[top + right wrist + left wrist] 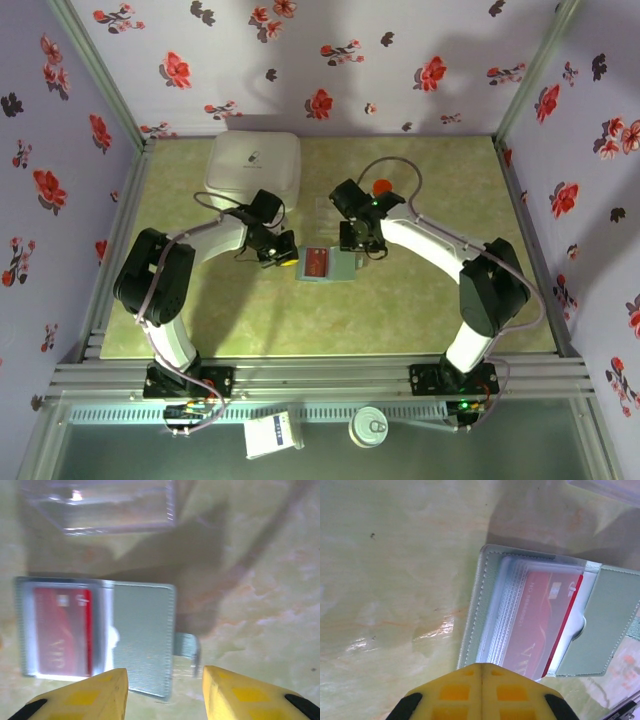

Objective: Take the credit cards out of the card holder

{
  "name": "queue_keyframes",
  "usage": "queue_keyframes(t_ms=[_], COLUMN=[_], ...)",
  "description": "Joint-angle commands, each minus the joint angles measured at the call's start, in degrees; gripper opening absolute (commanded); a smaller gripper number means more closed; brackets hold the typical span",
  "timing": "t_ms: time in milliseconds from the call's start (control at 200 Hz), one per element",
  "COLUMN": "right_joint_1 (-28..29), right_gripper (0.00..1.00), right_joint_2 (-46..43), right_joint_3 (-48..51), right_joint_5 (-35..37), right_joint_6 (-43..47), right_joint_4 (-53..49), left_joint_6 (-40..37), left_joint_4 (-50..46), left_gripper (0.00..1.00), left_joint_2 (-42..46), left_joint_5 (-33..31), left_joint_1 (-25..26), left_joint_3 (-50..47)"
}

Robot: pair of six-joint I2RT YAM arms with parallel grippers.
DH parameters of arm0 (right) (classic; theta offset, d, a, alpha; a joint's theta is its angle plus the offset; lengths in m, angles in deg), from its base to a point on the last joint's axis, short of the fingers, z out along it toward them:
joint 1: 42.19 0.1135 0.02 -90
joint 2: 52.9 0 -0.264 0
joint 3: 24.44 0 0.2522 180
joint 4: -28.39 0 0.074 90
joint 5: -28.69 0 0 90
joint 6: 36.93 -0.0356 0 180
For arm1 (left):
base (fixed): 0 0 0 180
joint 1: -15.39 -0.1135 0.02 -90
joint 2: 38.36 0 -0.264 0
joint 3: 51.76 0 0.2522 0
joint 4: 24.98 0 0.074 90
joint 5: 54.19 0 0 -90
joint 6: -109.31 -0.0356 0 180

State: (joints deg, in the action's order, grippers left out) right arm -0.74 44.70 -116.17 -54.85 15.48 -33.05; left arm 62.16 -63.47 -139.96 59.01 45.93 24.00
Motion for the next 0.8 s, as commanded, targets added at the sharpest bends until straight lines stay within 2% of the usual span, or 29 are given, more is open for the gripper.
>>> queue_keyframes(t_ms=[0, 145, 585, 630, 795], right_joint_1=[1.89, 3.19, 2.91, 2.93, 2.33], right_gripper=[0.44, 0.47, 0.73, 0.79, 0.83], right_joint_2=[3.80, 8.03, 14.65, 14.88, 15.68], right_joint_3=[-2.42, -3.74, -4.11, -4.05, -3.36], right_joint_5=[-2.20, -3.34, 4.17, 4.86, 4.72], right_joint_6=[-1.91, -3.15, -2.42, -2.33, -2.03], right_joint_4=[0.08, 1.44, -5.30, -5.64, -5.17], left_joint_6=[-1.03, -0.35, -0.23, -0.09, 0.03], left_joint_4=[-0.29, 0.19, 1.26, 1.26, 1.35], left_gripper=[0.00, 0.00, 0.00, 0.00, 0.00], left_joint_2=[0.16, -1.20, -2.12, -2.14, -1.76], left_joint_5=[1.40, 2.17, 3.11, 3.13, 3.11], left_joint_1=[0.21, 0.42, 0.40, 0.47, 0.39], left_joint_3=[0.26, -0.25, -2.19, -2.14, -2.06])
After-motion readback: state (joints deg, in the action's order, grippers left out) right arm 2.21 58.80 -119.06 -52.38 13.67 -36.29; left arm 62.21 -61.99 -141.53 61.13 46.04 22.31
